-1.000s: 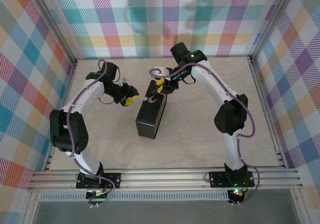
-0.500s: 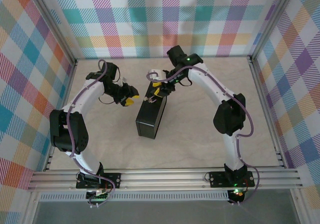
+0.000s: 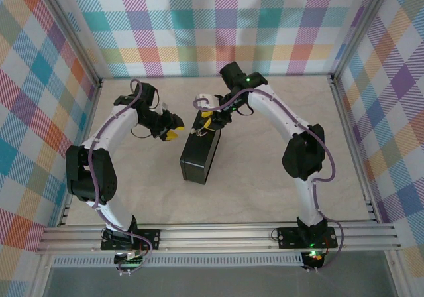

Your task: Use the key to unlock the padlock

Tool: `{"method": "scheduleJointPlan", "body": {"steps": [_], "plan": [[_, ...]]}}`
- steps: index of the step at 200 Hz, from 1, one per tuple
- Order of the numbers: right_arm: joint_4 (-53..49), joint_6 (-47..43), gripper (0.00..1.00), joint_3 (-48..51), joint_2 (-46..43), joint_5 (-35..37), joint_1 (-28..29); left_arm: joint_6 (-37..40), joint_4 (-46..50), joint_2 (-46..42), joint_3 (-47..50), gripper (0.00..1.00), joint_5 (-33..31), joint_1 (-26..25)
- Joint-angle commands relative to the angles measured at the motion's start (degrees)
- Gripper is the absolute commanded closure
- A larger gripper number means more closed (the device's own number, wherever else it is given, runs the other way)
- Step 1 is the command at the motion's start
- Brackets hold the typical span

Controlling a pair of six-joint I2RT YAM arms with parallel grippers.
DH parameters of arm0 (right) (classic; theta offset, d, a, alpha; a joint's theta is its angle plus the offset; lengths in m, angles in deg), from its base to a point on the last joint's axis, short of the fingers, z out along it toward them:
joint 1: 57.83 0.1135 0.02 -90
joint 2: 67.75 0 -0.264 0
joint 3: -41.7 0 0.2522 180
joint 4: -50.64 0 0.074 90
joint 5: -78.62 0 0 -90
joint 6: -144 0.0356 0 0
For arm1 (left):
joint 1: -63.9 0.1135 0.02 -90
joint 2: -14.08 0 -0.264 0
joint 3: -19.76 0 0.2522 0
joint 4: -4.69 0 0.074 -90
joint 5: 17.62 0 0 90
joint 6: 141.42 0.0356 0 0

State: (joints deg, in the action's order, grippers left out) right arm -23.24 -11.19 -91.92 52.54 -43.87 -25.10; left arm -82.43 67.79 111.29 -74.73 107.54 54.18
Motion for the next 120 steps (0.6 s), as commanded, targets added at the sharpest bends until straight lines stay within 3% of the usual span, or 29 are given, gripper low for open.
{"method": "scheduleJointPlan", "body": {"steps": [1,120], "plan": [[-2.24,-1.65,0.54,0.83,0.84,-1.45,0.32,0.68,-0.29,-1.76,0.70,0.58,1.32,-0.30],[-1.88,-0.91,0.53,2.74,2.41,1.00,1.63,0.68,-0.48,-2.12,0.91,0.58,1.67,-0.30]]}}
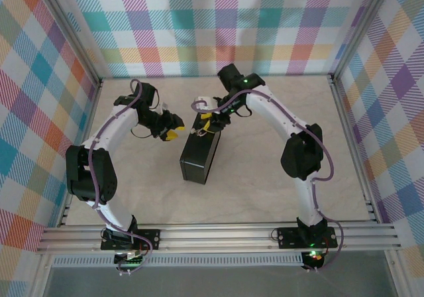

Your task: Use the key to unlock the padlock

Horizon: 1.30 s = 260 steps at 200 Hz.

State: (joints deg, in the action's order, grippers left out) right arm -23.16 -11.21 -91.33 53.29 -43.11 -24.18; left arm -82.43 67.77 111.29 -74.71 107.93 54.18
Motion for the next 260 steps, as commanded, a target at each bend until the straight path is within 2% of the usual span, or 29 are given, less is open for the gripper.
{"method": "scheduleJointPlan", "body": {"steps": [1,62,107,168,197,208,237,260], "plan": [[-1.99,-0.88,0.53,2.17,1.71,0.25,0.72,0.68,-0.45,-2.11,0.90,0.58,1.27,-0.30],[-1.51,1.44,0.62,3.11,1.02,1.83,0.83,0.77,-0.38,-2.72,1.02,0.58,1.54,-0.24],[3.23,8.90,0.70,4.02,-2.47,3.25,0.79,0.47,-0.37,-4.53,1.84,0.58,1.60,-0.28],[7.63,24.48,0.77,5.79,-4.87,14.58,3.16,0.07,-0.58,-7.95,5.09,0.58,2.10,-0.30],[8.09,28.37,0.78,6.35,-5.50,19.20,3.19,0.12,-0.91,-9.00,6.42,0.58,3.01,-0.31],[7.94,29.10,0.81,6.19,-5.46,21.27,3.18,0.34,-0.64,-9.46,6.57,0.58,3.25,-0.35],[6.94,31.42,0.83,5.03,-5.33,22.41,3.24,0.49,-0.63,-10.83,7.72,0.59,4.38,-0.30],[5.51,37.32,0.87,2.66,-4.70,24.63,3.34,0.01,-0.86,-12.28,9.16,0.59,4.57,-0.31]]}}
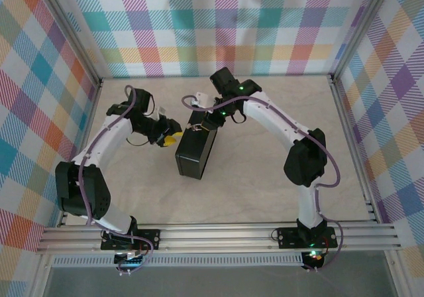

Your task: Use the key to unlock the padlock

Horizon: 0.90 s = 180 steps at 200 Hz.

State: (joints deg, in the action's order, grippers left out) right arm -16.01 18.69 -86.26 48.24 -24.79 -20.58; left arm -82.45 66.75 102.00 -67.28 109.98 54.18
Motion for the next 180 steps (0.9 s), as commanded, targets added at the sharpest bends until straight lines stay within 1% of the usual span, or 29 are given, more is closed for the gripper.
{"method": "scheduleJointPlan", "body": {"steps": [1,31,39,58,78,112,133,138,162,180], "plan": [[-1.71,7.74,0.87,-2.51,0.41,6.52,-0.21,0.02,0.11,-3.14,1.77,0.59,2.54,-0.39],[-3.45,15.18,0.89,-4.19,0.47,11.15,1.33,-1.28,-0.94,-4.87,3.96,0.59,2.72,-0.99],[-4.01,16.16,0.89,-4.42,0.43,11.80,1.74,-1.51,-1.24,-5.10,4.32,0.59,2.74,-1.17],[-4.86,19.10,0.92,-5.11,0.64,15.90,2.12,-2.06,-1.77,-5.20,4.72,0.59,2.91,-1.69],[-5.27,20.75,0.92,-5.56,1.15,16.78,2.25,-2.38,-2.58,-4.93,4.56,0.59,3.39,-2.73],[-7.49,25.76,0.96,-8.36,3.49,21.83,2.54,-3.63,-4.35,-3.65,4.11,0.59,3.78,-5.35],[-7.17,29.14,0.96,-8.68,3.86,22.49,3.37,-4.42,-5.63,-2.82,3.89,0.59,3.70,-6.73],[-7.08,31.67,0.96,-8.75,4.00,22.81,3.56,-4.57,-5.94,-2.63,3.82,0.59,3.70,-6.95],[-6.36,37.63,0.96,-9.12,4.73,23.92,3.96,-4.93,-6.67,-1.39,3.23,0.59,3.50,-8.29],[-4.93,41.81,0.97,-8.24,4.96,23.00,4.22,-5.57,-7.56,-0.82,3.21,0.59,3.53,-8.63]]}}
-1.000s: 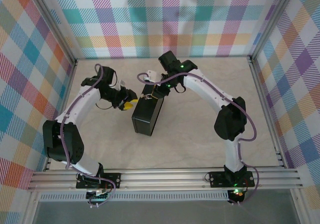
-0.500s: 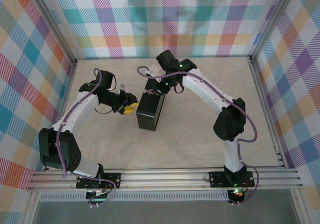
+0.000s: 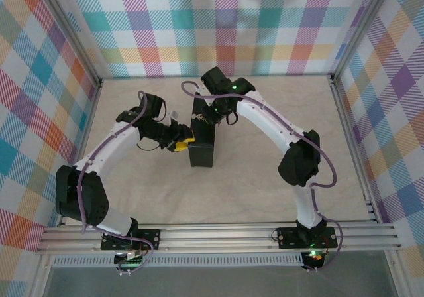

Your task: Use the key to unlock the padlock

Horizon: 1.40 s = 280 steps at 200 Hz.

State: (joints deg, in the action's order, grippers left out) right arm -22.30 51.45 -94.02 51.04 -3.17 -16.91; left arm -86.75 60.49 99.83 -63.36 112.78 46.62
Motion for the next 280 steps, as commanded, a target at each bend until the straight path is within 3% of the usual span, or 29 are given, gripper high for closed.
{"method": "scheduleJointPlan", "body": {"steps": [1,78,119,210,280], "plan": [[1.53,9.27,0.97,-0.39,2.16,1.24,0.60,-1.25,-1.37,1.43,-0.69,0.59,0.73,-1.08],[7.72,23.12,1.00,1.76,1.72,0.81,2.29,-1.36,-3.32,2.79,0.27,0.60,1.18,-1.44],[15.88,31.27,1.00,8.85,-1.07,-2.32,2.31,-1.00,-3.90,3.78,0.98,0.60,1.08,-1.43],[27.66,44.50,1.00,17.11,-3.56,3.34,2.56,-0.62,-4.25,5.02,1.91,0.62,0.77,-0.73],[32.45,48.79,1.00,18.25,-2.82,7.05,4.49,-0.52,-3.81,5.39,1.78,0.62,0.71,0.00]]}}
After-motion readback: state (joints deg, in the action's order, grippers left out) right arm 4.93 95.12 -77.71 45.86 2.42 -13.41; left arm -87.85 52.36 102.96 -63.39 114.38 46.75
